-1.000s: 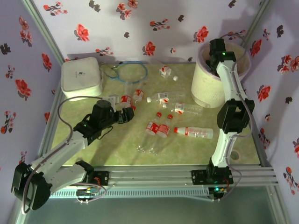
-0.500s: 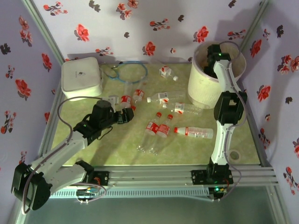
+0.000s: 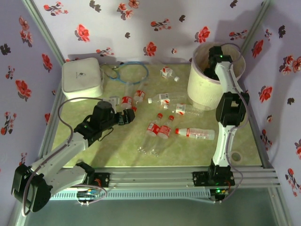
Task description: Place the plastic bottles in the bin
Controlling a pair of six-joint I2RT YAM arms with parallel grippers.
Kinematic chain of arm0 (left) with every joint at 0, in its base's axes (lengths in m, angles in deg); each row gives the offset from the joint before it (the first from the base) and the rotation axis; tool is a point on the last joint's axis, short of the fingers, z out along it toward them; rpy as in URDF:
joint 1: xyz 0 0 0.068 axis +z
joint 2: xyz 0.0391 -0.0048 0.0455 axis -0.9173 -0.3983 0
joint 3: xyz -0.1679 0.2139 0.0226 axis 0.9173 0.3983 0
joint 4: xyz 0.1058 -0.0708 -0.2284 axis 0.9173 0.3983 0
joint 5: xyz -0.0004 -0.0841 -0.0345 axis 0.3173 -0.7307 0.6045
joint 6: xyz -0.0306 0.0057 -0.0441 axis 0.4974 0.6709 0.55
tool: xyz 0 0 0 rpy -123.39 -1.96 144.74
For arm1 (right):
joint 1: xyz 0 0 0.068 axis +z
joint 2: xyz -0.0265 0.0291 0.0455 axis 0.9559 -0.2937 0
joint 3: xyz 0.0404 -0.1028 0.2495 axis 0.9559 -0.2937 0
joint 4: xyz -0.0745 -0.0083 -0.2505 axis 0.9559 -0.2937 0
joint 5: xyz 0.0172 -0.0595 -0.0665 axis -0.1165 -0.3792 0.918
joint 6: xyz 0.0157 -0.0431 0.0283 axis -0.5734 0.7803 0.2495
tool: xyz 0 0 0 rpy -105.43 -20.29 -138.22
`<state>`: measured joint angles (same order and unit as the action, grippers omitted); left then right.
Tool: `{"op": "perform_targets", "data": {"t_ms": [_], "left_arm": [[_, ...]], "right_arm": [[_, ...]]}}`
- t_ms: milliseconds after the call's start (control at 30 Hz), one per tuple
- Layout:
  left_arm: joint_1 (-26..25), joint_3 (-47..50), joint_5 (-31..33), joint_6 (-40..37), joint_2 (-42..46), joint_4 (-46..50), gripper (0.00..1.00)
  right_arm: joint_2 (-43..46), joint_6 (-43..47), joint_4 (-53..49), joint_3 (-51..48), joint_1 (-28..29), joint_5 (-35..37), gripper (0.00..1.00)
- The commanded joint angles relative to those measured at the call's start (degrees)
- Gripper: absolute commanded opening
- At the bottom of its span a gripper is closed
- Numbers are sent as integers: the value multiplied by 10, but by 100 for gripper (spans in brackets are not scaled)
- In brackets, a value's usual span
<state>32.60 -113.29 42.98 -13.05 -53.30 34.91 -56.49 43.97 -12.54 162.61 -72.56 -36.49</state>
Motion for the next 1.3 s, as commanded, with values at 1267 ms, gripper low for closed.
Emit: {"op": "perform_targets", "data": {"t_ms": [1267], "left_arm": [[130, -140, 1, -57, -293, -51, 80]], "right_arm": [[593, -140, 318, -503, 50, -465, 96]]}}
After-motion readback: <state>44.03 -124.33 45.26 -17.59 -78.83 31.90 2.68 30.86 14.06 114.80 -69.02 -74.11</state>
